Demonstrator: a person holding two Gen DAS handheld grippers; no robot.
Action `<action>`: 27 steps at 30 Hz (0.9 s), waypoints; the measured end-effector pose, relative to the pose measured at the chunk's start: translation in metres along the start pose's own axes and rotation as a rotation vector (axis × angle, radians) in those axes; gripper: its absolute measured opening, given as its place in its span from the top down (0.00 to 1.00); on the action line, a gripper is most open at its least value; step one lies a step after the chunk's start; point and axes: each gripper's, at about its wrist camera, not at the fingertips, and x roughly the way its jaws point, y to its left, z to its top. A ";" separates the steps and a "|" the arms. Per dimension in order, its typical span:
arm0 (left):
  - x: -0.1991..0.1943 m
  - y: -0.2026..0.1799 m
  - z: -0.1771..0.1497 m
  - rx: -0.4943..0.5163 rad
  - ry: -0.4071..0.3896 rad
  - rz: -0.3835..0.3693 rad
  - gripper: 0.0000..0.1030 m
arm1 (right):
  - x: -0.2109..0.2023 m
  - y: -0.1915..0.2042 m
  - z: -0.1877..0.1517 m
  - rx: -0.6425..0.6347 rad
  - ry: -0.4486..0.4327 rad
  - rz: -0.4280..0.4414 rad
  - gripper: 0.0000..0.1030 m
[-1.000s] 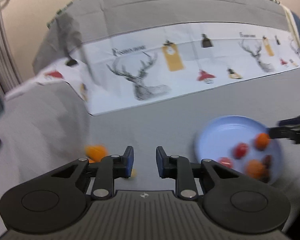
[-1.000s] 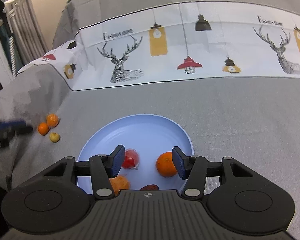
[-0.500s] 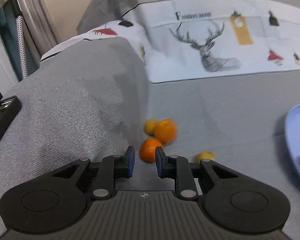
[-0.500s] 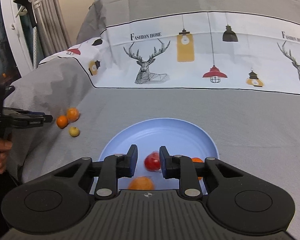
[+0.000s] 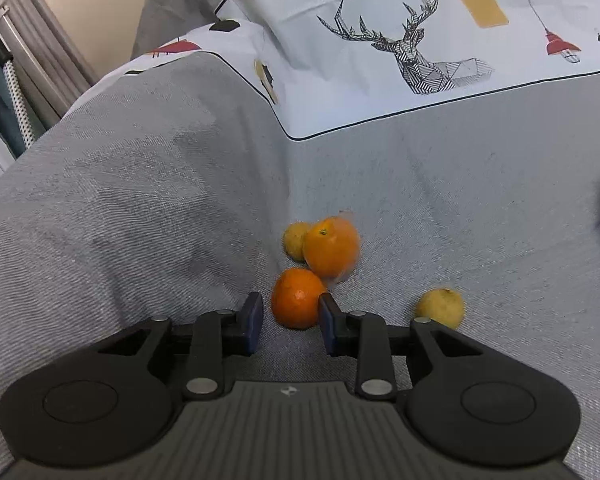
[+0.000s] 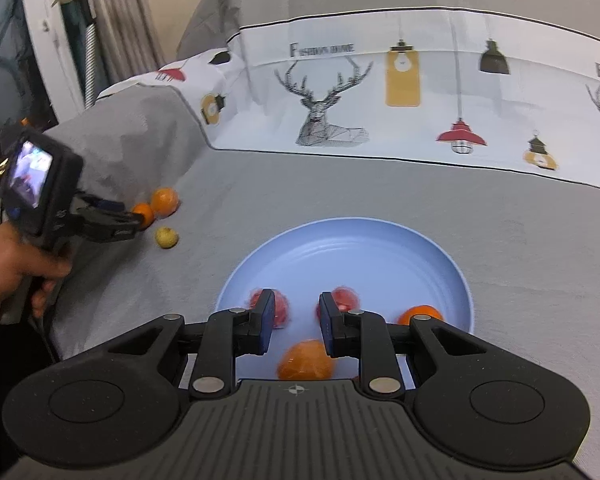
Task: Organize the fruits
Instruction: 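Move both grippers back to the fruit pile and grasp a mandarin with the left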
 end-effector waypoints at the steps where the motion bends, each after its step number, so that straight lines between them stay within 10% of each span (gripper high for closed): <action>1: 0.002 0.001 0.000 -0.007 0.004 -0.006 0.73 | 0.001 0.003 0.000 -0.015 0.002 0.003 0.75; 10: -0.013 0.040 -0.004 -0.251 -0.098 -0.195 0.82 | 0.017 0.055 0.018 -0.106 -0.045 0.123 0.75; 19: -0.023 0.051 -0.006 -0.327 -0.155 -0.280 0.94 | 0.135 0.127 0.055 -0.140 0.005 0.151 0.70; 27: -0.016 0.043 -0.005 -0.283 -0.111 -0.260 0.76 | 0.165 0.137 0.052 -0.240 0.082 0.119 0.73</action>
